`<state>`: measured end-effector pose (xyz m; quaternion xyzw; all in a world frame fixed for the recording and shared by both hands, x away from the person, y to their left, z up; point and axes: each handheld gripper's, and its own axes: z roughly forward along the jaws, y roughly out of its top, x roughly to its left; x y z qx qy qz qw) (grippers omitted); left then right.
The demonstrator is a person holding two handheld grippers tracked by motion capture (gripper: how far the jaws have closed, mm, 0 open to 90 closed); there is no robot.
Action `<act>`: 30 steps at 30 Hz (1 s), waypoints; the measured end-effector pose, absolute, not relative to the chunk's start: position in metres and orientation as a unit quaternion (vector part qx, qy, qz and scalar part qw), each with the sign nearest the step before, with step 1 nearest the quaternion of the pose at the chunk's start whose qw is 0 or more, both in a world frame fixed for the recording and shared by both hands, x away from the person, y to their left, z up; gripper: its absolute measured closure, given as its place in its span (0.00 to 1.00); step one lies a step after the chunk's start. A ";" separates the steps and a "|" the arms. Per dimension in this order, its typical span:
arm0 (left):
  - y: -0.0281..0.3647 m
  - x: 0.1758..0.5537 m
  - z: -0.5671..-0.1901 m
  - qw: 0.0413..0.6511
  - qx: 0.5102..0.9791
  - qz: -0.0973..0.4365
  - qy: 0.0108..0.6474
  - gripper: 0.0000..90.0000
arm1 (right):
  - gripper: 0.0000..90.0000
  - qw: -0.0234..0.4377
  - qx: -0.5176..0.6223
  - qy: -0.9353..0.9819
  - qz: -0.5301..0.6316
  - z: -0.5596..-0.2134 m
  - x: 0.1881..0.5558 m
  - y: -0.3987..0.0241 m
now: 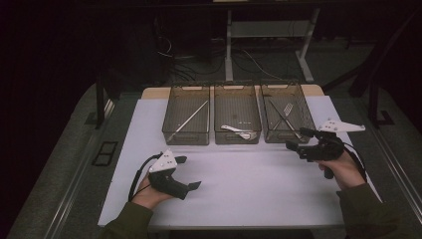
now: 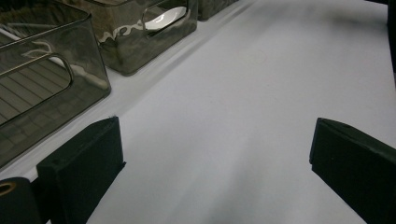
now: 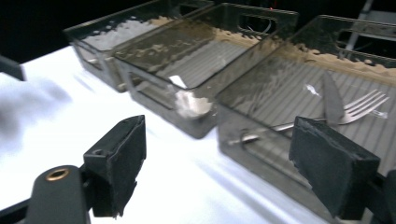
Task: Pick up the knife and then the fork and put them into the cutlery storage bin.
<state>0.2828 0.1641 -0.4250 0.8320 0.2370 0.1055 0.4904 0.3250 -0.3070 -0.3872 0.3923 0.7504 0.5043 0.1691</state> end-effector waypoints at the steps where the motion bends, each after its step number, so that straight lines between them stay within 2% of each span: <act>1: 0.164 0.282 -0.425 0.490 0.832 0.105 0.236 0.02 | 0.21 0.168 0.389 0.750 0.507 -0.388 0.321 -0.307; 16: 0.163 0.277 -0.425 0.492 0.832 0.097 0.235 0.03 | 0.19 0.143 0.366 0.770 0.502 -0.423 0.279 -0.303; 30: 0.163 0.275 -0.425 0.491 0.834 0.094 0.235 0.03 | 0.19 0.131 0.367 0.768 0.508 -0.438 0.258 -0.306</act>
